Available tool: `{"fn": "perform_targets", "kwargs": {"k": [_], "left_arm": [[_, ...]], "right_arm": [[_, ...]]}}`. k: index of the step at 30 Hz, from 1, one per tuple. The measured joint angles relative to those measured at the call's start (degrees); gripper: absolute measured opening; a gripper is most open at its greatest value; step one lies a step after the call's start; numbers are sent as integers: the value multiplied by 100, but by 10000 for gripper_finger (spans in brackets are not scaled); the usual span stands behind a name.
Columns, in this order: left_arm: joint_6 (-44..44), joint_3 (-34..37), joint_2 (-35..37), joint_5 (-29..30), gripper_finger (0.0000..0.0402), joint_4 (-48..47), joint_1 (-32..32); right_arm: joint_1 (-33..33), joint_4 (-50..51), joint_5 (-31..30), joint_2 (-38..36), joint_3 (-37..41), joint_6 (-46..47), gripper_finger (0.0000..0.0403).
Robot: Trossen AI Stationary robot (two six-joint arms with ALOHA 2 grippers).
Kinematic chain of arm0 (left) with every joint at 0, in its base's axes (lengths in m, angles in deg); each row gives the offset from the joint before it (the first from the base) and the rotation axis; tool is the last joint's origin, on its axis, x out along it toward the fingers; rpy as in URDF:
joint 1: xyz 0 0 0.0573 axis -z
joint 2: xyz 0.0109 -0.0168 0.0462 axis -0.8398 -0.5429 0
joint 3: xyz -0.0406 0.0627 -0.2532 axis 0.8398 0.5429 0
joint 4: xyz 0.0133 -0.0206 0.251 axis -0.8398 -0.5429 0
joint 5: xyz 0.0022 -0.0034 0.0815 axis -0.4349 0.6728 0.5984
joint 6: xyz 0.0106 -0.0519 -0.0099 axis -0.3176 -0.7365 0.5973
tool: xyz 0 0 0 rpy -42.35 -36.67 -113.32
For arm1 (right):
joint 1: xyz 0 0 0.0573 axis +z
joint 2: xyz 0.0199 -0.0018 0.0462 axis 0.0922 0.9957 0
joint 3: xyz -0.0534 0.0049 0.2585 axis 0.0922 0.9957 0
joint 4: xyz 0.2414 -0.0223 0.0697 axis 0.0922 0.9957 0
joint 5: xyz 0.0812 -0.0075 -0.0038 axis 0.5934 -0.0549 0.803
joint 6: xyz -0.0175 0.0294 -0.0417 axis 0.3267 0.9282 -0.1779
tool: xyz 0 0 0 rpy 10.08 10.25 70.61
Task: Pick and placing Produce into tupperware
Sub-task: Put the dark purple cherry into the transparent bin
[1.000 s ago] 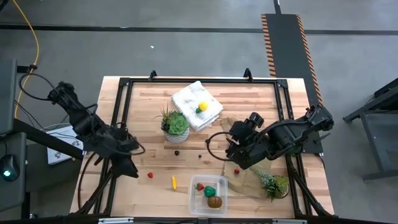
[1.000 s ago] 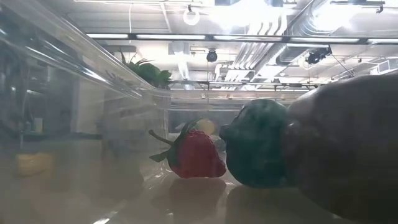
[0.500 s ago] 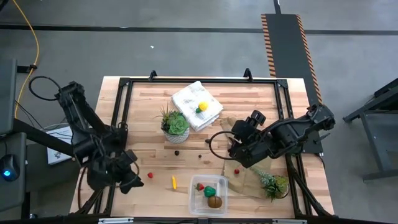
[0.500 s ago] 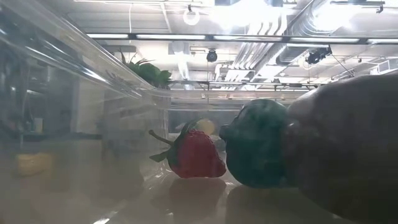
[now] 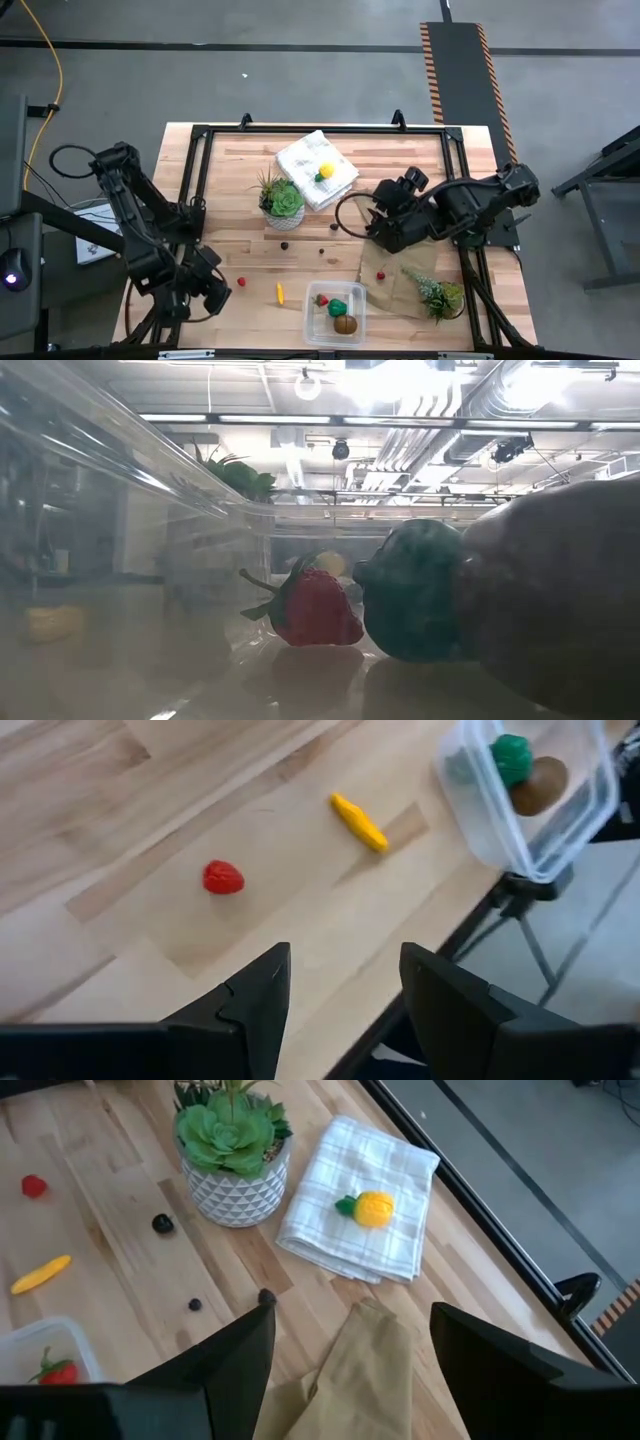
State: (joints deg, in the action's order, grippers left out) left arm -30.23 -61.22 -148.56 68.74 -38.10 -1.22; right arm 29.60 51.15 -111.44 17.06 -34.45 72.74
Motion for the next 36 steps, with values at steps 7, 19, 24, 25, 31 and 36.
{"fn": "perform_targets", "kwargs": {"k": [7,19,24,25,31,36], "left_arm": [[-13,1,-116,-9,179,-208,-1],[308,2,-140,-25,179,-167,-2],[350,0,-282,778,179,-211,-2],[348,0,-322,890,179,-203,-3],[350,0,-613,1075,179,-124,0],[656,0,-945,1257,179,-163,-7]], "right_arm": [[-35,0,19,0,0,-20,259],[-35,0,24,0,0,-20,259],[-35,-5,24,0,0,-106,259],[-35,-9,24,0,0,-118,259],[-31,-13,39,0,0,-131,259],[-31,-33,90,0,0,-129,259]]}}
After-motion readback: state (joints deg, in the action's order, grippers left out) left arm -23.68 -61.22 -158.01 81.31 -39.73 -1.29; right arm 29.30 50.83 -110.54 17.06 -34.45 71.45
